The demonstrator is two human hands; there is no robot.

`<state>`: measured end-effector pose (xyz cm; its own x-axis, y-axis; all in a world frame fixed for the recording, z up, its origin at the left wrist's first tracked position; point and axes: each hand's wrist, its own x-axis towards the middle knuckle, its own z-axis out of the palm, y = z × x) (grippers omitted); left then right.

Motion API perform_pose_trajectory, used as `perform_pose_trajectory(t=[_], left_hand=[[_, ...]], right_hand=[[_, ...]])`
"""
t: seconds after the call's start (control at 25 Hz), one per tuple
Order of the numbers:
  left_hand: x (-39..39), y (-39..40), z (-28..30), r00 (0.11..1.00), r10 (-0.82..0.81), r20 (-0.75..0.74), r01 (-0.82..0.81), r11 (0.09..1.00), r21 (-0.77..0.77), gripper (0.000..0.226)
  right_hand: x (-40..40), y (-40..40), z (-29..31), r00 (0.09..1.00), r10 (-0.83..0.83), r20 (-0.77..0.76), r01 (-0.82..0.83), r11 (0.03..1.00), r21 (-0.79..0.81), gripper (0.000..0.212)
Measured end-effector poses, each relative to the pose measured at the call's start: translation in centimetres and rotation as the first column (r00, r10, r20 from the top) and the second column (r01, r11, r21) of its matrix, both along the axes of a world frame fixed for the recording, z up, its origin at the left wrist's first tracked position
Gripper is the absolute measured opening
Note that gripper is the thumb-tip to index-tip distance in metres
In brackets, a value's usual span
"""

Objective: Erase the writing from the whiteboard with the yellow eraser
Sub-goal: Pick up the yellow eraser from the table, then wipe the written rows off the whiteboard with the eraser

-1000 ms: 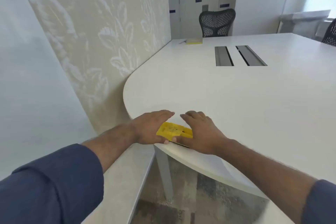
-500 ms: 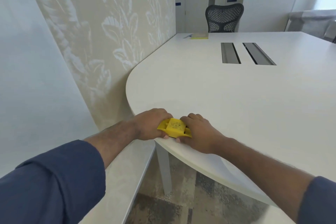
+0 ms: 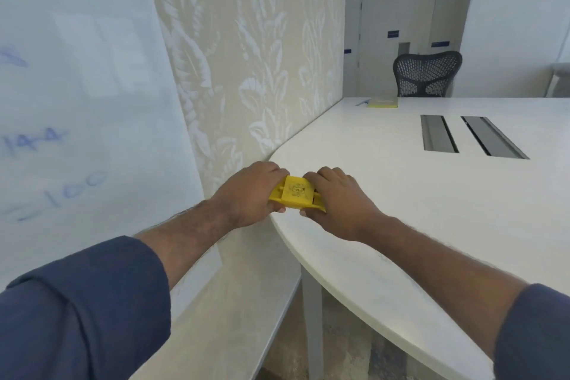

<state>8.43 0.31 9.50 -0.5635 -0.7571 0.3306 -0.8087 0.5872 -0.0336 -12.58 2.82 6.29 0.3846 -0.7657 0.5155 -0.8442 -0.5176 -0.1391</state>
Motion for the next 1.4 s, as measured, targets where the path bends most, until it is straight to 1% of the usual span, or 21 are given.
perform_pose_trajectory(t=[0.16, 0.32, 0.52, 0.64, 0.8, 0.96, 1.08, 1.2, 1.4], left_hand=[[3.9, 1.4, 4.0, 0.995, 0.096, 0.032, -0.090, 0.984, -0.154, 0.067], [8.2, 3.7, 8.0, 0.982, 0.187, 0.038, -0.172, 0.953, -0.250, 0.066], [15.0, 8.2, 13.8, 0.937, 0.344, 0.062, -0.290, 0.866, -0.407, 0.063], [18.4, 11.4, 16.5, 0.905, 0.421, 0.065, -0.345, 0.815, -0.465, 0.062], [22.8, 16.9, 20.0, 0.849, 0.525, 0.055, -0.409, 0.720, -0.561, 0.063], [26.2, 23.0, 22.7, 0.790, 0.612, 0.034, -0.445, 0.610, -0.655, 0.062], [28.3, 27.8, 24.1, 0.733, 0.680, 0.021, -0.469, 0.527, -0.709, 0.063], [30.4, 32.5, 25.1, 0.656, 0.754, 0.009, -0.499, 0.443, -0.745, 0.061], [33.1, 38.2, 25.6, 0.563, 0.826, -0.023, -0.541, 0.347, -0.766, 0.062]], right_hand=[[3.8, -0.6, 3.7, 0.997, 0.071, 0.028, -0.067, 0.992, -0.111, 0.056], [8.3, -1.2, 7.3, 0.983, 0.180, 0.034, -0.170, 0.964, -0.203, 0.057], [15.6, -0.5, 13.1, 0.940, 0.339, 0.020, -0.315, 0.894, -0.319, 0.059], [19.7, 0.4, 15.8, 0.904, 0.427, 0.018, -0.389, 0.840, -0.379, 0.056], [25.3, 2.9, 19.2, 0.843, 0.537, 0.007, -0.472, 0.746, -0.469, 0.055], [30.4, 6.2, 22.2, 0.778, 0.628, -0.003, -0.516, 0.635, -0.575, 0.057], [34.1, 9.1, 23.9, 0.718, 0.696, -0.012, -0.549, 0.556, -0.624, 0.058], [37.8, 12.3, 25.4, 0.651, 0.759, -0.027, -0.585, 0.478, -0.655, 0.058], [42.6, 16.8, 26.6, 0.575, 0.817, -0.048, -0.622, 0.398, -0.674, 0.059]])
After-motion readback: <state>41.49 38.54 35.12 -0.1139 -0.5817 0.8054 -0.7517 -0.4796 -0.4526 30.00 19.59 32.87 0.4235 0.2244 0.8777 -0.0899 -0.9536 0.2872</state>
